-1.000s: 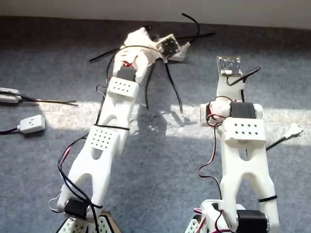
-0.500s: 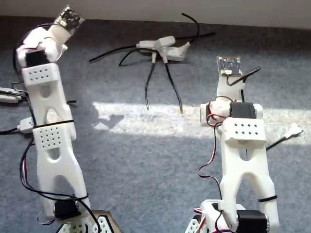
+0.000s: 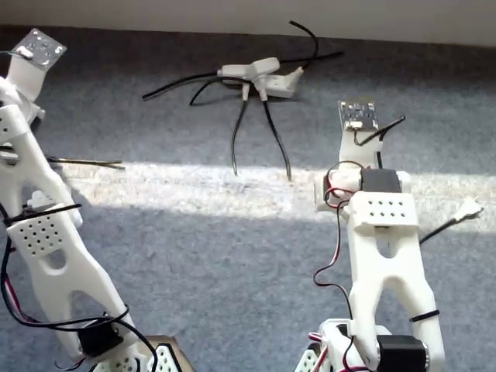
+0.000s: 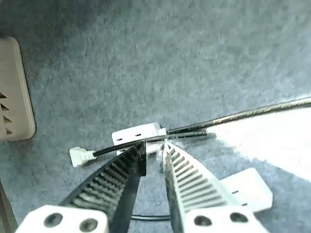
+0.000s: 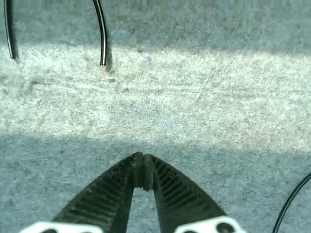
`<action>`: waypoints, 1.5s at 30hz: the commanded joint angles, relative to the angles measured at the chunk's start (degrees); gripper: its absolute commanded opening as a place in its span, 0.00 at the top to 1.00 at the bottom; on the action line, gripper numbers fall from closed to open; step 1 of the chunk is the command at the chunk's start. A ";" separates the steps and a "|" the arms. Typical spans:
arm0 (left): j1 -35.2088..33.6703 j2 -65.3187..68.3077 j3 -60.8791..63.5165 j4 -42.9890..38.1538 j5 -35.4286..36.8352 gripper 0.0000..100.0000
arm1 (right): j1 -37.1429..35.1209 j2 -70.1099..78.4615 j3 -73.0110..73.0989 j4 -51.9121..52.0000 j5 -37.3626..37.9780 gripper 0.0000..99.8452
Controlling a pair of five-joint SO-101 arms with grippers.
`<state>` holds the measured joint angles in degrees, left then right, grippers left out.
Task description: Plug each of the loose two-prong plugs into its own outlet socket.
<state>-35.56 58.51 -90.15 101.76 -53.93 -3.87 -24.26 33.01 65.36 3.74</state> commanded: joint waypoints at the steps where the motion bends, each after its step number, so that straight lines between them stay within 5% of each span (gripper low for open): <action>1: -4.88 -3.65 5.14 0.62 -10.64 0.94 | -1.10 -1.63 -0.31 -1.10 -0.09 0.99; 8: -8.04 -5.49 19.38 0.70 -31.21 0.93 | -2.68 -1.63 -0.22 -1.10 -0.09 0.99; 14: -8.31 -19.74 42.51 0.70 -51.60 0.88 | -2.59 -1.63 -0.13 -1.10 -0.09 0.99; 18: -5.76 -31.25 56.75 -0.97 -53.10 0.82 | -2.59 -1.63 -0.13 -1.10 -0.09 0.99; 24: -4.09 -32.75 68.26 -14.95 -53.27 0.83 | -2.59 -1.63 0.13 -1.10 -0.09 0.99; 35: -4.09 -23.34 71.25 -34.02 -49.67 0.83 | -2.51 -1.63 0.13 -1.10 -0.09 0.99; 45: -4.18 -19.12 71.25 -33.58 -49.85 0.83 | -2.59 -1.63 0.13 -1.10 -0.09 0.99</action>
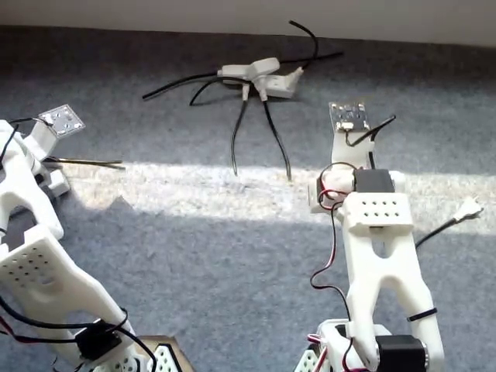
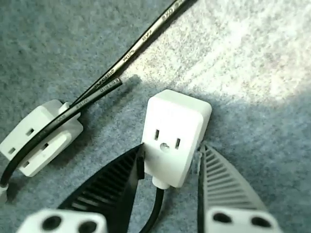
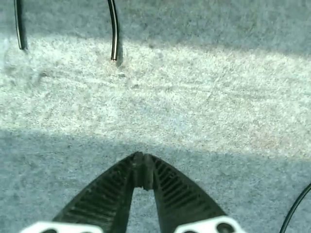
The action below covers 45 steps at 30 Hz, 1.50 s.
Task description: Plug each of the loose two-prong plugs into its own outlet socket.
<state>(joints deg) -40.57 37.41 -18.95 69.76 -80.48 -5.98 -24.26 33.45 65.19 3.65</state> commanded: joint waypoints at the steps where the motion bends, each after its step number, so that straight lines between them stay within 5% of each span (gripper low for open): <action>1: 1.01 2.77 0.04 -1.58 -23.30 0.83 | -0.48 -1.63 -0.31 -0.92 0.00 0.99; 5: 1.19 3.82 -0.04 -1.58 -23.12 0.84 | -0.48 -1.63 -0.22 -0.92 0.00 0.99; 10: 2.24 2.86 0.13 -1.05 -23.03 1.00 | -0.48 -1.63 -0.22 -0.92 0.00 0.99; 18: 6.20 -2.86 0.04 13.01 -23.03 0.99 | -0.40 -1.63 -0.22 -0.92 0.00 0.99; 23: 6.64 -3.82 -0.31 10.29 -22.59 0.99 | -0.40 -1.63 -0.22 -0.66 0.00 0.99; 27: 5.67 -3.91 -2.51 3.43 -11.69 0.88 | -0.40 -1.63 -0.22 -0.57 0.00 0.99; 31: 5.14 -4.53 -10.51 3.08 -9.58 0.87 | -0.40 -1.63 -0.22 -0.84 0.00 0.99; 41: 9.89 -11.74 -24.48 19.25 -8.26 0.91 | -0.40 -1.63 -0.48 -0.84 0.00 0.99; 45: 7.87 -11.56 -24.04 13.45 8.26 0.91 | -0.40 -1.63 -0.31 -0.84 0.00 0.99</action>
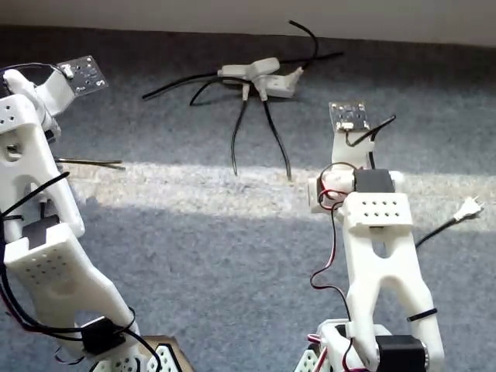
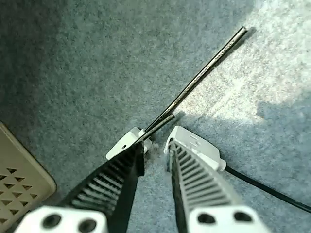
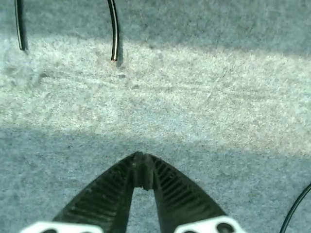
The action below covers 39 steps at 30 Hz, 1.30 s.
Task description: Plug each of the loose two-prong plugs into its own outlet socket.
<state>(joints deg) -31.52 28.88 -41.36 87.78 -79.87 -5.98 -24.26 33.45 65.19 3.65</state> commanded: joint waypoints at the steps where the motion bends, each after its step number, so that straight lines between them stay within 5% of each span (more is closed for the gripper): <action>1: -1.98 -2.68 -0.66 -6.95 12.57 0.89 | -0.40 -1.63 -0.31 -0.84 0.00 0.99; 5: -5.76 -0.04 1.80 -10.55 27.69 0.81 | -0.48 -1.63 -0.40 -0.84 0.00 0.99; 10: -9.71 4.53 1.89 -9.93 37.19 0.80 | -0.48 -1.63 -0.40 -0.92 0.00 0.99; 17: -12.26 12.88 1.63 -3.08 38.33 0.81 | -0.57 -1.63 -0.40 -0.92 0.00 0.99; 22: -12.18 15.87 1.54 -3.69 38.95 0.80 | -0.66 -1.63 -0.40 -0.92 0.00 0.99; 28: -10.68 15.87 1.54 -3.69 49.14 0.80 | -0.57 -1.63 -0.48 -0.75 0.00 0.99; 39: -9.98 23.69 1.89 -4.04 49.05 0.81 | -0.48 -1.71 -0.48 -0.57 0.00 0.99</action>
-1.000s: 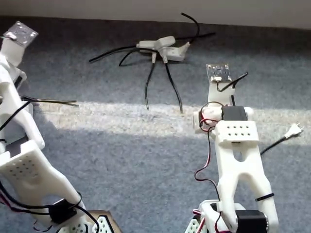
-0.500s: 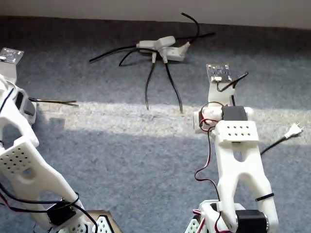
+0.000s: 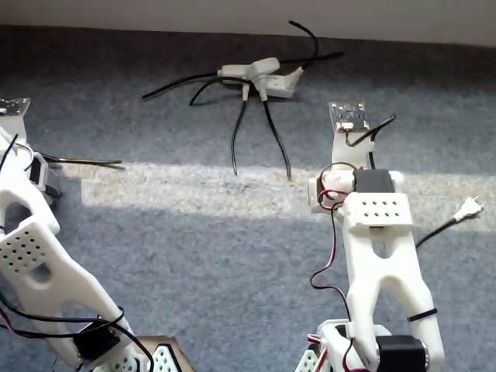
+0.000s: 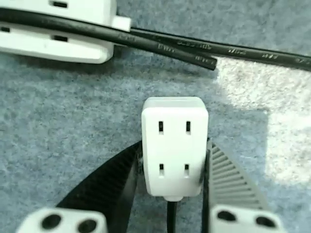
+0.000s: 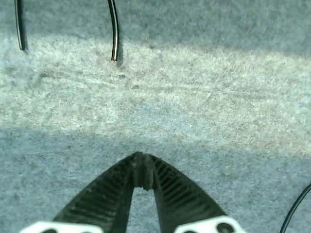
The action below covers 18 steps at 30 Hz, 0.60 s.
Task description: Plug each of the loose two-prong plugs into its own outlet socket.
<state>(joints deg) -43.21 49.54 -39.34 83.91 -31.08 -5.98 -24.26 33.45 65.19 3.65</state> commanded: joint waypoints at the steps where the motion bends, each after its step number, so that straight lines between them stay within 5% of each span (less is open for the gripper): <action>1: 1.89 4.44 -0.13 -0.18 0.26 0.81 | -0.48 -1.71 -0.40 -0.57 0.00 0.99; 6: 2.95 7.87 -0.31 -0.18 0.26 0.83 | -0.48 -1.71 -0.31 -0.48 0.00 0.99; 10: 6.46 7.43 -1.98 0.53 0.26 0.99 | -0.48 -1.71 -0.48 -0.48 0.00 0.99; 18: 19.65 0.04 -13.93 16.09 0.26 1.00 | 2.33 -1.71 -0.84 -0.48 -0.09 0.99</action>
<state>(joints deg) -33.98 54.37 -47.60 92.62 -31.16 -5.71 -24.26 33.45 65.19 3.65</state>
